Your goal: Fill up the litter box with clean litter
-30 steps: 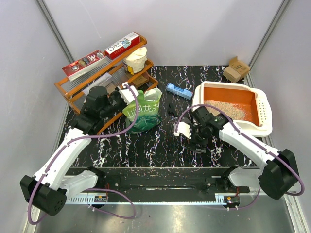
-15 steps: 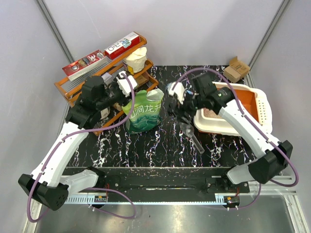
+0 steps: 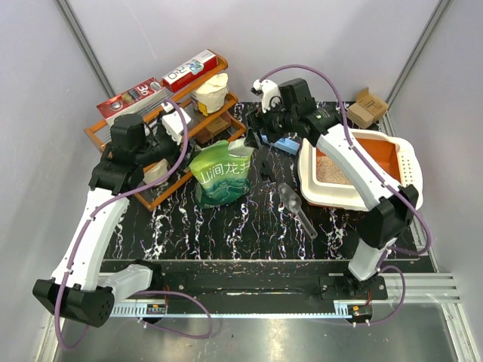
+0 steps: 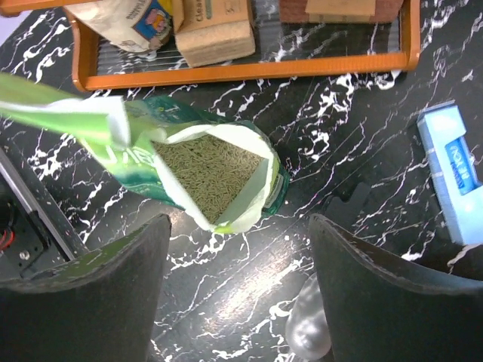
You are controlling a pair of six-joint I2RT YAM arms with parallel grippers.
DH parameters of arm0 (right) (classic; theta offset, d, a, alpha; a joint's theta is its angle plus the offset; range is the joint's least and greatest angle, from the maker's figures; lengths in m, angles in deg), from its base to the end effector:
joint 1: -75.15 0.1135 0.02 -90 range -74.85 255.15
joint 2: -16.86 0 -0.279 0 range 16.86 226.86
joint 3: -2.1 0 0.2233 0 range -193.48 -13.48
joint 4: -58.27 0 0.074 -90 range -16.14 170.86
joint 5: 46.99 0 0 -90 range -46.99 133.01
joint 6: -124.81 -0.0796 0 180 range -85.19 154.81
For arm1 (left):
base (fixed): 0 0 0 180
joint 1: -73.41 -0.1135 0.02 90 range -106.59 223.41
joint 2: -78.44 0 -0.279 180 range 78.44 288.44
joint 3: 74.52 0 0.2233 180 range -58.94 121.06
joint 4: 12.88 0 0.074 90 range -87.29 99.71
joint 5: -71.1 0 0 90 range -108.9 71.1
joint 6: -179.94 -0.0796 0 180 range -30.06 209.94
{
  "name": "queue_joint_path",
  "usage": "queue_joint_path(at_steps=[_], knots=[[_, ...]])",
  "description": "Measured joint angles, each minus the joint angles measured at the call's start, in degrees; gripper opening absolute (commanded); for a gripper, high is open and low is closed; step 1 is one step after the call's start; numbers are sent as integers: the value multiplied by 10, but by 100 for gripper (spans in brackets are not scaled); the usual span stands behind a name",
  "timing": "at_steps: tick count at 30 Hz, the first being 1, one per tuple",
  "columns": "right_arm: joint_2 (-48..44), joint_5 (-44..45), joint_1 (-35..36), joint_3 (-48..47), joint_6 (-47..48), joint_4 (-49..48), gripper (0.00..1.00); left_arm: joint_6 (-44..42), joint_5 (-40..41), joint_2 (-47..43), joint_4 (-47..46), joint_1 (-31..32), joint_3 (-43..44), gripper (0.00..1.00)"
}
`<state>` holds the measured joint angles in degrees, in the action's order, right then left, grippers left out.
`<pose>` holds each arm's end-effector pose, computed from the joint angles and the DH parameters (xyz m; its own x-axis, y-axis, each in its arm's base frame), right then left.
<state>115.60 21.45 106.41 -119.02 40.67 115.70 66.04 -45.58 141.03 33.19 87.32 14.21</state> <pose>0.3183 0.2274 0.3893 -0.4128 -0.3617 -0.8359 -0.7860 0.6051 0.1264 0.2132 -0.0896 0.4101 -0.0495 0.3852 -0.9215 0.7050 0.6670 0.2409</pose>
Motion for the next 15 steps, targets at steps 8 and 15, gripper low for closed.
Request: queue_joint_path(at_steps=[8, 15], knots=[[77, 32, 0, -26, -63, 7, 70, -21, -57, 3, 17, -6, -25, 72], [115, 41, 3, -30, -74, 14, 42, -33, -61, 29, 11, -6, -31, 64]])
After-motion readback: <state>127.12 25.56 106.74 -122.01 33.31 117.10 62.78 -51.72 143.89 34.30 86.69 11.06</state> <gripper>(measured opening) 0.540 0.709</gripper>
